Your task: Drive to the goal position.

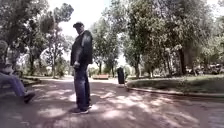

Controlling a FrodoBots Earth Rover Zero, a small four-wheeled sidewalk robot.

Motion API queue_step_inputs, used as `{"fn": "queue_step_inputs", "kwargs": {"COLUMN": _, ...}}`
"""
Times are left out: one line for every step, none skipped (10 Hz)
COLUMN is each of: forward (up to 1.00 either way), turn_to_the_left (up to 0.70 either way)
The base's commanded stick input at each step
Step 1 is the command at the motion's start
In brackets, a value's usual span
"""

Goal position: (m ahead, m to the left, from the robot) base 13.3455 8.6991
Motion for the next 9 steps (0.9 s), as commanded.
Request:
{"fn": "queue_step_inputs", "kwargs": {"forward": 0.29, "turn_to_the_left": 0.00}}
{"fn": "queue_step_inputs", "kwargs": {"forward": 0.30, "turn_to_the_left": 0.00}}
{"fn": "queue_step_inputs", "kwargs": {"forward": 0.33, "turn_to_the_left": 0.00}}
{"fn": "queue_step_inputs", "kwargs": {"forward": 0.32, "turn_to_the_left": 0.00}}
{"fn": "queue_step_inputs", "kwargs": {"forward": 0.32, "turn_to_the_left": 0.00}}
{"fn": "queue_step_inputs", "kwargs": {"forward": 0.31, "turn_to_the_left": 0.00}}
{"fn": "queue_step_inputs", "kwargs": {"forward": 0.31, "turn_to_the_left": 0.00}}
{"fn": "queue_step_inputs", "kwargs": {"forward": 0.29, "turn_to_the_left": 0.00}}
{"fn": "queue_step_inputs", "kwargs": {"forward": 0.14, "turn_to_the_left": 0.00}}
